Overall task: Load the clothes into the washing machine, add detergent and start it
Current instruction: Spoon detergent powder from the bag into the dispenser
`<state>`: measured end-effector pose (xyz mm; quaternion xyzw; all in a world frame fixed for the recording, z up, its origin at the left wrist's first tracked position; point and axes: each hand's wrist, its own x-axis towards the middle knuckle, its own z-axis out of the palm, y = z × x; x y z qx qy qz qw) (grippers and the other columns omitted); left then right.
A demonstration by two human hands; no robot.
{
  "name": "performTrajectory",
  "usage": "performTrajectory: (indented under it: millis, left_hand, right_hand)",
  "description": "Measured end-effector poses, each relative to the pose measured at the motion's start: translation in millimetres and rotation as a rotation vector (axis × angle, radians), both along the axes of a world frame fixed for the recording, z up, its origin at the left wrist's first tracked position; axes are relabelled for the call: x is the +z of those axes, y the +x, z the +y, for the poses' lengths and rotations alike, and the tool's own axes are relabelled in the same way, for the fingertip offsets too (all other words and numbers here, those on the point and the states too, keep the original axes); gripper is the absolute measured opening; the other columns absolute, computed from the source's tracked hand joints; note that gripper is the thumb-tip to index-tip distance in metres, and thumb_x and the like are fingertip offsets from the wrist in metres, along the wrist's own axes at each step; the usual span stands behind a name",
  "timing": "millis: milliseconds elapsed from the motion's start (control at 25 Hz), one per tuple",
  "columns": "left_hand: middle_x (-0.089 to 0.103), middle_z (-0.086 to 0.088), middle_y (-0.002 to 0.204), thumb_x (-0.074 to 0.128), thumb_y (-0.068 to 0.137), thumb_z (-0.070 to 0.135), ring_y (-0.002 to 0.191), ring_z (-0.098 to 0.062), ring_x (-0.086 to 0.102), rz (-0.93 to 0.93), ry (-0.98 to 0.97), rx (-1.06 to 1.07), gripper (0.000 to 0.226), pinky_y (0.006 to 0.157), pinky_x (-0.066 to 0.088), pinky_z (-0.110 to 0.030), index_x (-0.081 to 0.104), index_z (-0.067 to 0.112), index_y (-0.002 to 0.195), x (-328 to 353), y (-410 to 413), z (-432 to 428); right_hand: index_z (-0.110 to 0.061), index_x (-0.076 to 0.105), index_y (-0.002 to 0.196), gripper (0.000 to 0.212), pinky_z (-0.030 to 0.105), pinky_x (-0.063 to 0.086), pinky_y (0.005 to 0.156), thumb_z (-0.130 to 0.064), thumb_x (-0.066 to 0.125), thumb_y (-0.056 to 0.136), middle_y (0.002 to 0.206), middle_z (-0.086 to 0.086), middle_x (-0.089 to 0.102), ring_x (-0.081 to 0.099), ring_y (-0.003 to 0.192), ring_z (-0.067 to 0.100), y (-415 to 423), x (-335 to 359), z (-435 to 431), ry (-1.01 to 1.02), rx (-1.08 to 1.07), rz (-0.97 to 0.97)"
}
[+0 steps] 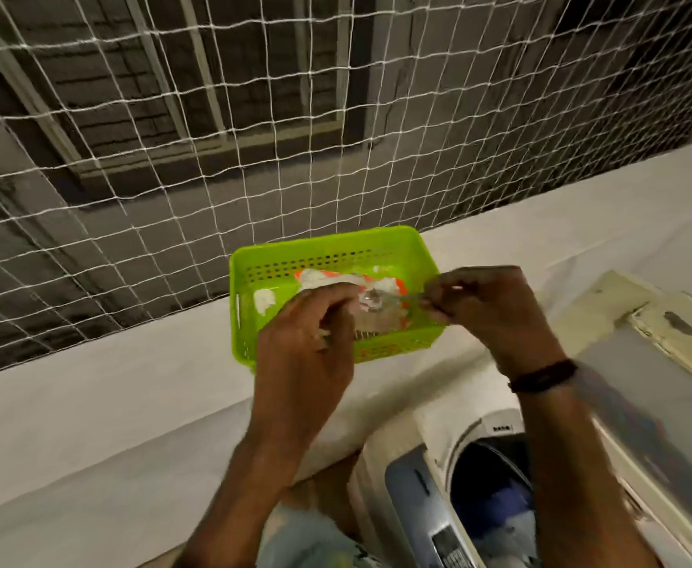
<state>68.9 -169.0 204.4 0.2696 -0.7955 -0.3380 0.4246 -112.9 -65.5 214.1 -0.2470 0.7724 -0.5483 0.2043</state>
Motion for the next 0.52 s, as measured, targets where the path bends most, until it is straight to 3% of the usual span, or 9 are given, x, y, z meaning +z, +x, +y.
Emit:
performTrajectory:
  millis: [80, 280, 400, 520]
  left_hand:
    - [0.071, 0.011, 0.095, 0.069, 0.089, 0.01, 0.08, -0.001, 0.061, -0.069, -0.022, 0.061, 0.017, 0.076, 0.038, 0.001, 0.073, 0.022, 0.101, -5, 10, -9]
    - [0.072, 0.01, 0.097, 0.067, 0.089, 0.013, 0.081, -0.005, 0.065, -0.082, -0.035, 0.061, 0.016, 0.076, 0.041, -0.003, 0.072, 0.023, 0.101, -12, 28, -16]
    - [0.072, 0.012, 0.098, 0.067, 0.09, 0.016, 0.083, -0.004, 0.067, -0.072, 0.009, 0.045, 0.016, 0.076, 0.049, -0.009, 0.072, 0.026, 0.102, -16, 29, -12]
    - [0.072, 0.011, 0.1, 0.065, 0.092, 0.018, 0.088, -0.005, 0.068, -0.015, 0.058, -0.025, 0.014, 0.076, 0.056, -0.025, 0.073, 0.023, 0.102, -20, 25, -1]
  right_hand:
    - [-0.019, 0.076, 0.066, 0.006, 0.046, 0.06, 0.081, -0.019, 0.07, 0.065, 0.075, 0.009, 0.075, 0.074, 0.075, 0.024, -5, -7, -30, 0.17, 0.067, 0.135]
    - [-0.008, 0.076, 0.096, 0.016, 0.04, 0.058, 0.085, -0.011, 0.064, 0.086, 0.097, 0.013, 0.075, 0.07, 0.092, 0.029, -1, -17, -57, 0.527, 0.186, 0.199]
    - [-0.014, 0.076, 0.103, 0.02, 0.036, 0.052, 0.092, -0.015, 0.065, 0.086, 0.106, 0.008, 0.072, 0.067, 0.1, 0.027, 11, -21, -49, 0.521, 0.119, 0.365]
    - [-0.019, 0.077, 0.1, 0.018, 0.036, 0.051, 0.09, -0.017, 0.066, 0.086, 0.105, 0.005, 0.074, 0.068, 0.098, 0.027, 24, -15, -28, 0.366, -0.123, 0.527]
